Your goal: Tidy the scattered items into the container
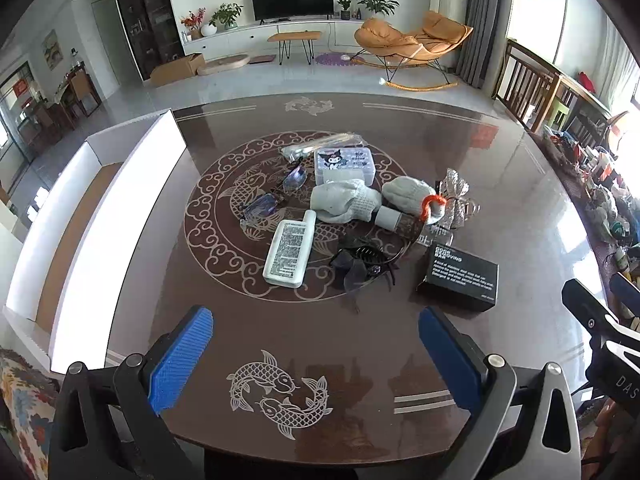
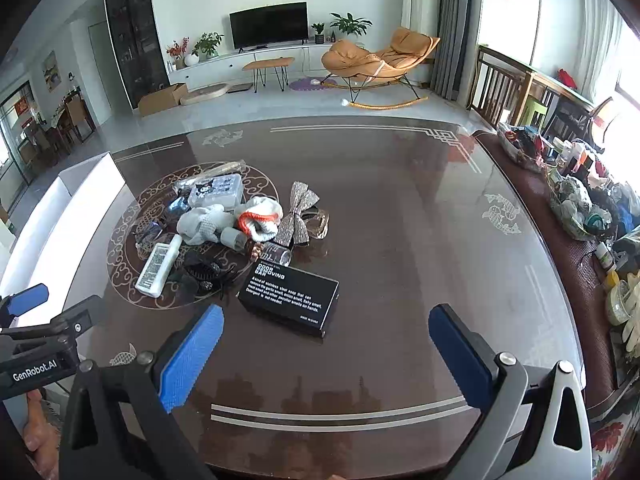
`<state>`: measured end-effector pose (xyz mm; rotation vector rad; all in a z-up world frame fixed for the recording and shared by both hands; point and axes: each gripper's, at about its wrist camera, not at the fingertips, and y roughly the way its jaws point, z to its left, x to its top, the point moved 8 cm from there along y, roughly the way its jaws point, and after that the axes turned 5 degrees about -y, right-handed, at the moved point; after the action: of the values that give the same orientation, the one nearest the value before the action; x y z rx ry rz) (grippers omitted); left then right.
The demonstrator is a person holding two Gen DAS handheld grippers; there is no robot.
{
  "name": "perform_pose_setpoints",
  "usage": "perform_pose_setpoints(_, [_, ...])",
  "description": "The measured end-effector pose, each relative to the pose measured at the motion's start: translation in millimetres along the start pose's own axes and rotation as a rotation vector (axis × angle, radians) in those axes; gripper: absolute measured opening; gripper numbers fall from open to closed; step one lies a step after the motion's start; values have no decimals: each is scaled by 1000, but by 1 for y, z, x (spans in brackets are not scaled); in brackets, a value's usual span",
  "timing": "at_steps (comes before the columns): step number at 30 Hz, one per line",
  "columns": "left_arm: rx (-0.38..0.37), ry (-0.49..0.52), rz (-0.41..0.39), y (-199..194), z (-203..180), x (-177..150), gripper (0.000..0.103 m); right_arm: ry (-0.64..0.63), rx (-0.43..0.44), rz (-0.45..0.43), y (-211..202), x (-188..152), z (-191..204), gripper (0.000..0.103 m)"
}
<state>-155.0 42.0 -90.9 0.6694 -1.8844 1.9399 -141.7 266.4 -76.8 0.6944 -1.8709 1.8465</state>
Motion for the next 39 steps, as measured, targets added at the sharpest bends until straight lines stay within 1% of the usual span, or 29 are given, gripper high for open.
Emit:
perform_pose_setpoints(2, [25,21,-44,-7,-1,0,103,-15,-7,-39,-9,13,-4,103])
perform_pose_setpoints(3, [35,30,-53,-6,0,-2,103,-16,-12,-65,-13,18,-5,103])
perform_pose_setpoints(5, [28,30,-69,2,5,-6,103,-2,-9,-92,-13,16,-6,103])
perform_pose_setpoints(7, [15,27,-106,6,11,-12,103,34,13,-107,-7,4,-1,103])
perform_pose_setpoints(9, [26,36,-132,1,15,-19,103,85,12,-116,-5,-16,2,103])
perform_pose_setpoints(11, [28,32,-146,-11,19,-28,103,148,32,-75,-7,-41,7,103])
perform_pose_setpoints(12, [10,18,-151,-18,19,-33,103,155,64,-52,-11,-51,11,103])
perform_pose_setpoints(13, [-9,5,-158,-23,19,-38,103,133,94,-41,-17,-58,17,103])
perform_pose_setpoints(14, [-21,-3,-164,-28,18,-42,103,105,92,-47,-24,-63,18,103])
perform_pose_setpoints(16, [-25,-5,-178,-35,17,-47,103,63,14,-92,-42,-68,13,103])
perform_pose_setpoints(17, [-27,-8,-183,-39,17,-50,103,62,-9,-108,-48,-70,11,103])
perform_pose_setpoints(18, [-32,-14,-184,-42,17,-52,103,69,-11,-111,-52,-73,8,103])
perform_pose_setpoints(20, [-49,-22,-188,-49,18,-54,103,90,18,-114,-62,-76,5,103])
perform_pose_setpoints(24, [-38,-26,-203,-59,22,-54,103,70,-5,-143,-76,-71,3,103])
perform_pose_setpoints(26, [-38,-36,-203,-61,25,-54,103,58,0,-152,-80,-66,7,103])
perform_pose_setpoints(31, [-33,-38,-188,-52,25,-54,103,28,4,-162,-76,-56,15,103])
perform_pose_setpoints(34, [-31,-28,-159,-41,23,-56,103,17,7,-152,-70,-55,18,103])
perform_pose_setpoints(39, [-14,-27,-135,-25,26,-57,103,25,22,-130,-51,-52,19,103])
